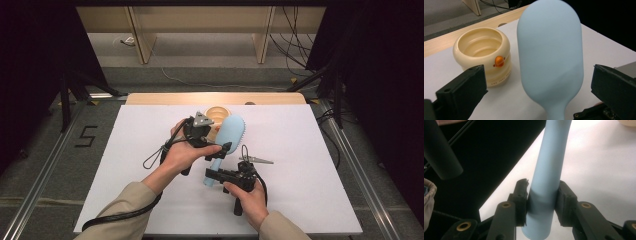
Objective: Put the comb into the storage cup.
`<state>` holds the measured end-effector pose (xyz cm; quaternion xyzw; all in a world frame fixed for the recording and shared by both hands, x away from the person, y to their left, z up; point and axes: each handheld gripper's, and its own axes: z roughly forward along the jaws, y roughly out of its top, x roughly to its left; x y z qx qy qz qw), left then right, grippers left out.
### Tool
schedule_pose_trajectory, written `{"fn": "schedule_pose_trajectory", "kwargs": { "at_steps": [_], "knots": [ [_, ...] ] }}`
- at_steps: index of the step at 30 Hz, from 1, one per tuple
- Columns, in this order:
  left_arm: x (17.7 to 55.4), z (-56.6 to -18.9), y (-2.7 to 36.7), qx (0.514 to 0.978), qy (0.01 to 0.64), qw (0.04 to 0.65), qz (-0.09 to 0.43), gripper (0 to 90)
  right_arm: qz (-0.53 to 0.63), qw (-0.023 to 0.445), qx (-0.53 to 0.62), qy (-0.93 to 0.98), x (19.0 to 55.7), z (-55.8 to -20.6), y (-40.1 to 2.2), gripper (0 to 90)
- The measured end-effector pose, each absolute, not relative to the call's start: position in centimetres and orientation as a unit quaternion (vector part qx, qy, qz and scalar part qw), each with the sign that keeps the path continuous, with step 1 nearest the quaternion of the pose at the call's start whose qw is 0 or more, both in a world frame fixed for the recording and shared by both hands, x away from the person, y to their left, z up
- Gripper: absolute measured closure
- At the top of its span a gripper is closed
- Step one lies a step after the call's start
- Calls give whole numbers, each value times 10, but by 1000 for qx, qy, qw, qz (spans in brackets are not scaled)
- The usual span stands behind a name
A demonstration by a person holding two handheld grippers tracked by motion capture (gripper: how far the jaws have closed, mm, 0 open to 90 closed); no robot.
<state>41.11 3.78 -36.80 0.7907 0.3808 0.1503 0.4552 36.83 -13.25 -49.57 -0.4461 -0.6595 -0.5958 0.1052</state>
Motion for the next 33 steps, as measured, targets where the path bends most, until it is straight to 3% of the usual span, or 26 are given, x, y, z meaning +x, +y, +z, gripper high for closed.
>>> {"fn": "schedule_pose_trajectory", "kwargs": {
  "at_steps": [33],
  "knots": [
    [441,-354,-1,791,393,445,146,0,-591,110,-447,-663,368,-496,-131,664]
  ]
}}
